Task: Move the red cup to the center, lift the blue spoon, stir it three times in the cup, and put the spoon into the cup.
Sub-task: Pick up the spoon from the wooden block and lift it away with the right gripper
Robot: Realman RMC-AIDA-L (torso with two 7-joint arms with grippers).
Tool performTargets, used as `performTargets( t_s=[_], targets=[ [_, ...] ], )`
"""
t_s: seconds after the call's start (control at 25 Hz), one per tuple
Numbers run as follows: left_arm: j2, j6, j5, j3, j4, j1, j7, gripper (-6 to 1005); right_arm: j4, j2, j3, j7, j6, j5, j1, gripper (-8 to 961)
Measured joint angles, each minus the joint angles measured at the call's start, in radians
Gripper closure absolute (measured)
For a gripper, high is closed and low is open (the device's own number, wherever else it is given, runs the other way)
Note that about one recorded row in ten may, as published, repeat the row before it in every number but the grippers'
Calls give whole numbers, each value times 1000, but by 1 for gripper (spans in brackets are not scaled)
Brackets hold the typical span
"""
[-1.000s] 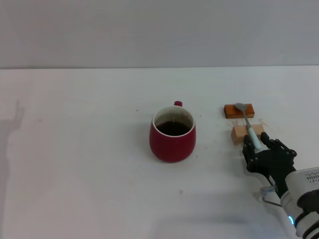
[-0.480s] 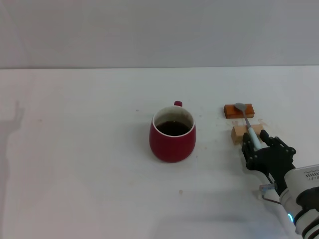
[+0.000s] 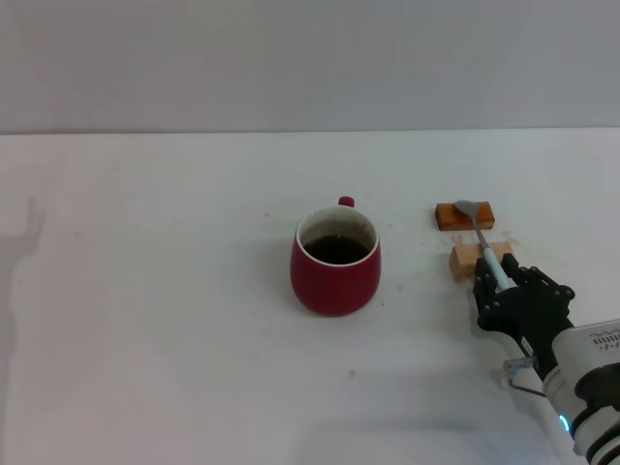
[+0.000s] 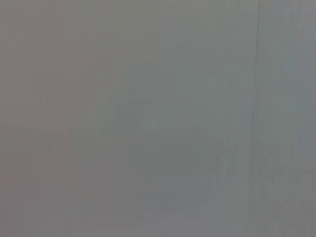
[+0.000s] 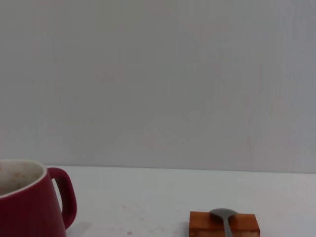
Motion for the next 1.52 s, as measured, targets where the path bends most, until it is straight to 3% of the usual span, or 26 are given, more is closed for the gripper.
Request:
performTargets(
  t_s=[0.64, 0.88, 1.52],
  targets=[
    [1, 1, 0, 0, 0, 1, 0, 137, -7, 0, 3, 0, 17, 0, 9, 670],
    [1, 0, 0, 0, -1, 2, 0, 138, -8, 0, 5, 0, 25, 0, 11, 787],
    [0, -9, 0, -9, 1, -6, 0, 138, -8, -1, -2, -14, 1, -7, 5, 792]
  ],
)
